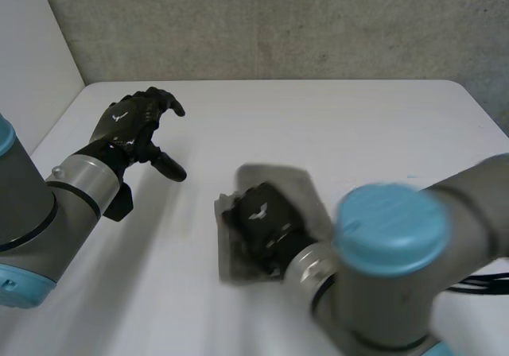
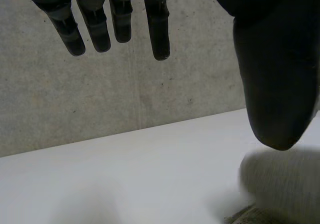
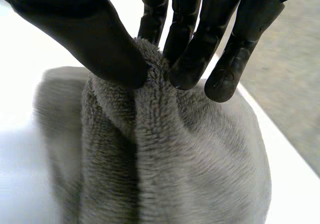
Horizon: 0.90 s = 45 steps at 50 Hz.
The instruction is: Fold the towel.
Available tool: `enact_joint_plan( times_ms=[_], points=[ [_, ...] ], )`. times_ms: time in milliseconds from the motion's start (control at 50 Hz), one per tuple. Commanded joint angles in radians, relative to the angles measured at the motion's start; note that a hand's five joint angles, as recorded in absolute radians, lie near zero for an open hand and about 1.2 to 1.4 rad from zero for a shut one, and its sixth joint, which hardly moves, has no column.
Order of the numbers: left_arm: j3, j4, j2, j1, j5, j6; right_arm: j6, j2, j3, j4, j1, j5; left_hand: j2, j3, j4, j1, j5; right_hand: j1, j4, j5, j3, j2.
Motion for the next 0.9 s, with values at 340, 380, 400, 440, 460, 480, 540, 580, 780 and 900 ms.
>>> enact_joint_plan(
  times_ms=[340,380,400,440,460,480,540,580,780,900],
  points=[
    [0.015,0.006,-0.027,-0.015,0.001,-0.002,0.205,-0.062,-0.02,0.103,-0.017,0.01,-0.061,-0.065,-0.066,-0.07,-0.055,-1.113,-1.159,-1.154,-1.152,-1.123],
    [0.02,0.012,-0.035,-0.029,0.003,-0.002,0.205,-0.079,-0.012,0.138,-0.051,0.009,-0.061,-0.065,-0.066,-0.07,-0.055,-1.113,-1.159,-1.154,-1.152,-1.123],
    [0.029,0.021,-0.049,-0.049,0.003,-0.003,0.205,-0.097,-0.006,0.167,-0.087,0.006,-0.061,-0.065,-0.066,-0.07,-0.055,-1.113,-1.159,-1.154,-1.152,-1.123],
    [0.037,0.032,-0.063,-0.078,0.004,-0.003,0.205,-0.114,-0.002,0.19,-0.126,0.003,-0.061,-0.065,-0.066,-0.07,-0.055,-1.113,-1.159,-1.154,-1.152,-1.123],
    [0.043,0.04,-0.077,-0.107,0.004,-0.003,0.205,-0.128,0.001,0.21,-0.163,-0.001,-0.061,-0.065,-0.066,-0.07,-0.055,-1.113,-1.159,-1.154,-1.152,-1.123],
    [0.043,0.04,-0.077,-0.107,0.004,-0.003,0.205,-0.128,0.001,0.211,-0.163,-0.001,-0.061,-0.065,-0.066,-0.07,-0.055,-1.113,-1.159,-1.154,-1.152,-1.123],
    [0.049,0.043,-0.101,-0.147,0.006,-0.005,0.205,-0.139,0.021,0.217,-0.23,-0.004,-0.061,-0.065,-0.066,-0.07,-0.055,-1.113,-1.159,-1.154,-1.152,-1.123],
    [0.052,0.043,-0.118,-0.165,0.006,-0.005,0.208,-0.139,0.034,0.212,-0.263,-0.004,-0.061,-0.065,-0.066,-0.07,-0.055,-1.113,-1.159,-1.154,-1.152,-1.123],
    [0.075,0.022,-0.29,-0.25,-0.008,0.012,0.417,-0.108,0.101,0.051,-0.355,-0.124,-0.058,-0.062,-0.064,-0.067,-0.052,-1.113,-1.159,-1.154,-1.152,-1.123],
    [0.084,-0.023,-0.362,-0.241,-0.013,0.09,0.474,0.005,0.087,0.016,-0.356,-0.243,-0.058,-0.062,-0.064,-0.067,-0.052,-1.113,-1.159,-1.154,-1.152,-1.123]
  ],
)
